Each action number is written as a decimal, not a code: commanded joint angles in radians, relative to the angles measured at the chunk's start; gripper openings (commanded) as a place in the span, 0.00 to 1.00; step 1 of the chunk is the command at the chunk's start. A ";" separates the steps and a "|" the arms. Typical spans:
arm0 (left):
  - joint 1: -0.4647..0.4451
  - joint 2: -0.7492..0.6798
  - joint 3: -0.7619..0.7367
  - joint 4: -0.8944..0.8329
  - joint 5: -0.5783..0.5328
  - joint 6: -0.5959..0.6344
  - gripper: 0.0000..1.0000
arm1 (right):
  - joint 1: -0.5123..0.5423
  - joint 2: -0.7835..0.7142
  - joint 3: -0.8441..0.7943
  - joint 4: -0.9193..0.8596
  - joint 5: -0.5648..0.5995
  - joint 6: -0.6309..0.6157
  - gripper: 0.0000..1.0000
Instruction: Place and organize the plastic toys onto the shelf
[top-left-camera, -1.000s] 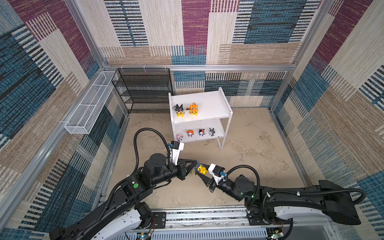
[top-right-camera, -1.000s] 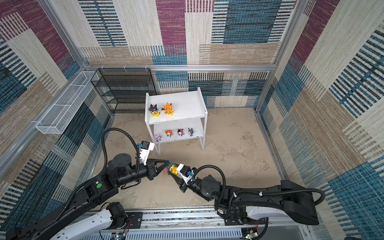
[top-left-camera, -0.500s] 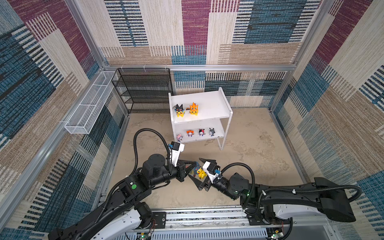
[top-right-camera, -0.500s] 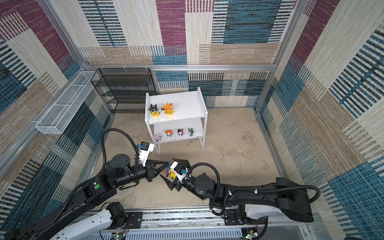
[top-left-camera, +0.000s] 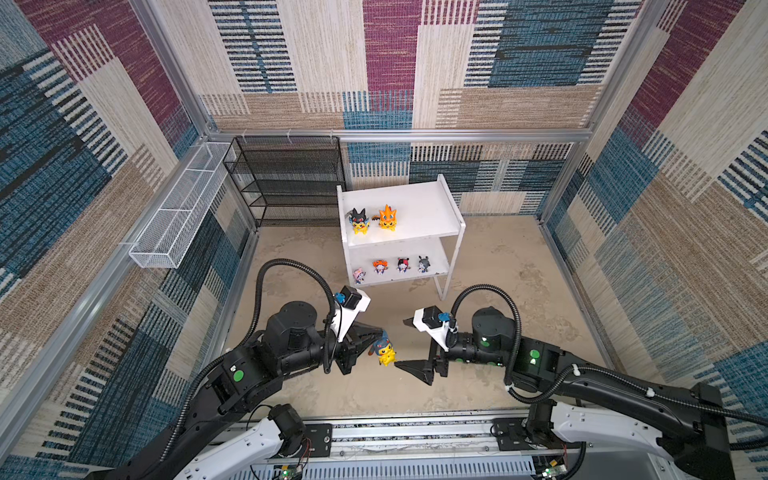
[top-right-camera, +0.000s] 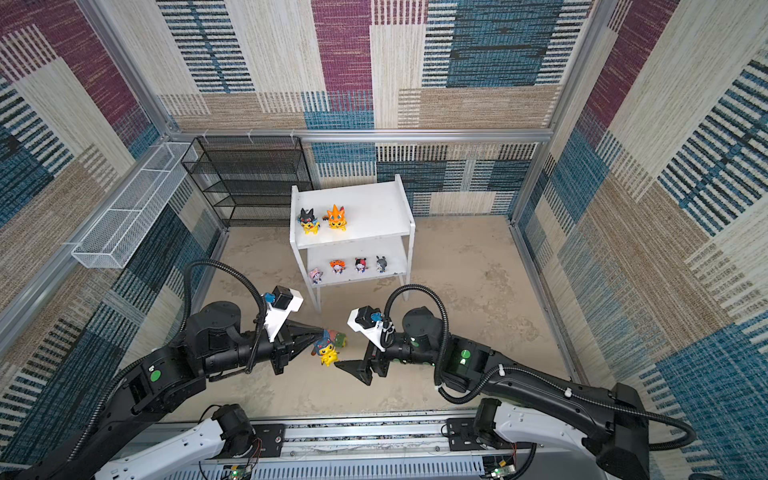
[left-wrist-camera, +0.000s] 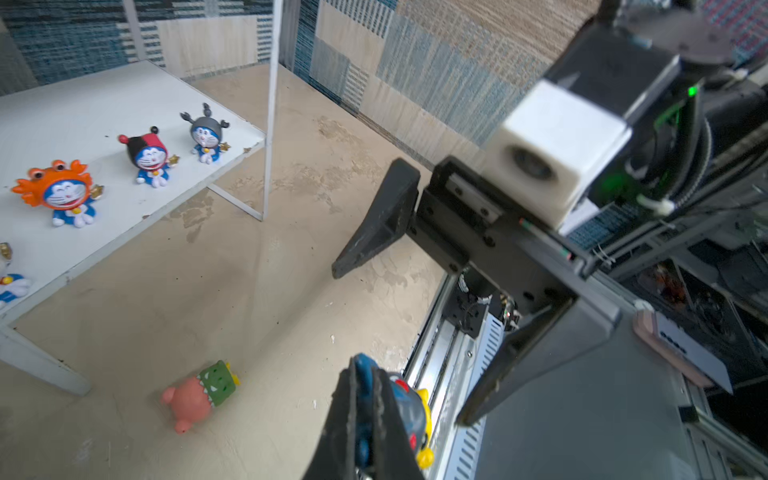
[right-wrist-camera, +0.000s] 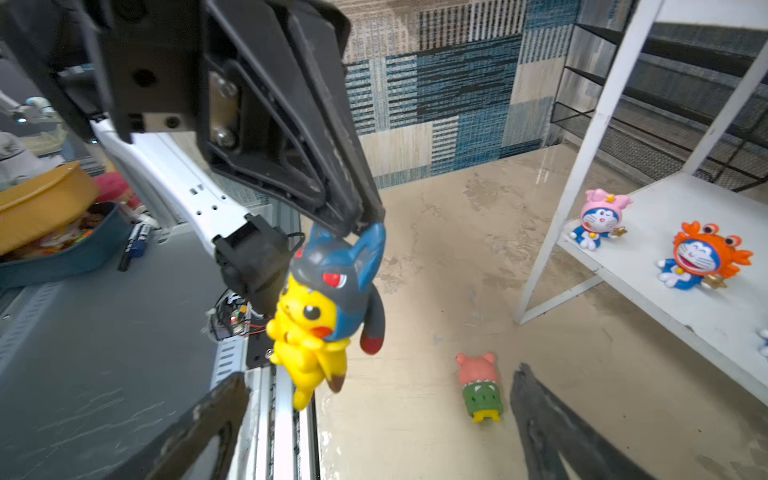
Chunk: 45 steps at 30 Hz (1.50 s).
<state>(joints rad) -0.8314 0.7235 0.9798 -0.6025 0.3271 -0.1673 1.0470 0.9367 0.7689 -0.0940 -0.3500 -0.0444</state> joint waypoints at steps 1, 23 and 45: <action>0.001 0.008 0.016 -0.046 0.131 0.130 0.00 | -0.029 -0.001 0.053 -0.147 -0.228 -0.075 0.99; 0.000 -0.046 -0.039 0.020 0.203 0.300 0.00 | -0.071 0.311 0.236 -0.097 -0.551 -0.058 0.74; 0.001 -0.088 -0.069 0.046 0.071 0.301 0.00 | -0.071 0.397 0.285 -0.092 -0.597 -0.041 0.63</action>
<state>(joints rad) -0.8322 0.6399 0.9138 -0.6170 0.4179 0.1196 0.9752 1.3273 1.0412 -0.2134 -0.9421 -0.0937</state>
